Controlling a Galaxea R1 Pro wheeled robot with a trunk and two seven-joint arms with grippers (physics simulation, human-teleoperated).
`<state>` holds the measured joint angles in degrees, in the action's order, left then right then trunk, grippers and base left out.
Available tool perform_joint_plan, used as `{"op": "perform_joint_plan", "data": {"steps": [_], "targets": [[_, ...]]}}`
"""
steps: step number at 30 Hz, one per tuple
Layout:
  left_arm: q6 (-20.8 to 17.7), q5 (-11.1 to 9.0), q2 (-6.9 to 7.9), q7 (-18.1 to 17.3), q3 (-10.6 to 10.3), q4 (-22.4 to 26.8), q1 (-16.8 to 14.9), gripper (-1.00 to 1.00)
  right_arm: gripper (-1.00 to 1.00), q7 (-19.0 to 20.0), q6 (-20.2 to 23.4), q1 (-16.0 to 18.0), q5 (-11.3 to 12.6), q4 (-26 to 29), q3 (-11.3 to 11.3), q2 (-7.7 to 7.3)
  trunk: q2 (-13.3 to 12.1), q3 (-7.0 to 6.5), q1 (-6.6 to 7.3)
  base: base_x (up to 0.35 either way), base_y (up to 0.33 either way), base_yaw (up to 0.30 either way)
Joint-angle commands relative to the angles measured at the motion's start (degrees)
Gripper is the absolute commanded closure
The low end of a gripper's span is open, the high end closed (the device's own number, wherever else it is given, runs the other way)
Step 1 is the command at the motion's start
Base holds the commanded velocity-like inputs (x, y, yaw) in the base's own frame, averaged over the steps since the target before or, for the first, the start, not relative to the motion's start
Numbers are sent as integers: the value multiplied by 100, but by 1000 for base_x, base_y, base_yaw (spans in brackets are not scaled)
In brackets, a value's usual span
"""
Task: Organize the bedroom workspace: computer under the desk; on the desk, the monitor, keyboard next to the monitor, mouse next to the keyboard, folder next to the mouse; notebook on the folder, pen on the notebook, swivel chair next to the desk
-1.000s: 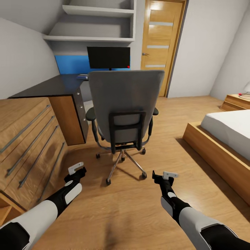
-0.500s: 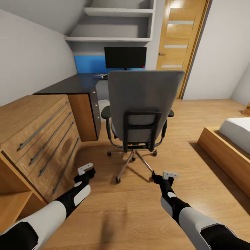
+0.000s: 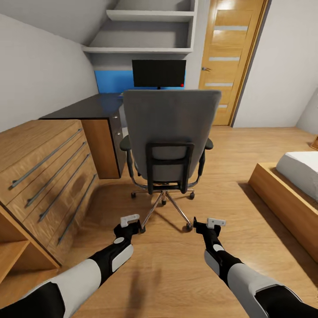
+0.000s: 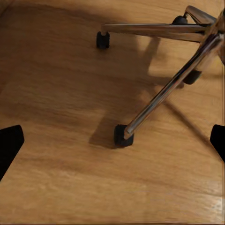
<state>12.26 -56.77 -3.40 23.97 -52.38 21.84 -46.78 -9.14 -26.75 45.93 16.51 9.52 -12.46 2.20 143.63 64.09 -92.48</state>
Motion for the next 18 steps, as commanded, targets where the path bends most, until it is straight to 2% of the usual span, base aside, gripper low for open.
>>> {"op": "perform_joint_plan", "data": {"steps": [1,4,5,13,18], "targets": [[33,-54,-10,32,-112,-9,-7,-100,-100,-32,-13,3,38,-3,-51,-1,2,5,1,0,-122,1],[36,-58,-32,38,-290,-28,-7,-100,-100,-30,-9,3,39,-1,-53,1,2,5,1,0,-80,0],[38,-60,-44,46,-406,-38,-7,-100,-100,-28,0,3,41,2,-54,2,2,5,1,0,-32,0],[40,-62,-55,55,-531,-48,-7,-100,-100,-34,5,3,41,5,-50,9,2,5,1,0,-13,0],[32,-62,-64,55,-537,-56,-7,-100,-100,-35,22,3,37,6,-62,16,2,5,1,0,0,0]]}}
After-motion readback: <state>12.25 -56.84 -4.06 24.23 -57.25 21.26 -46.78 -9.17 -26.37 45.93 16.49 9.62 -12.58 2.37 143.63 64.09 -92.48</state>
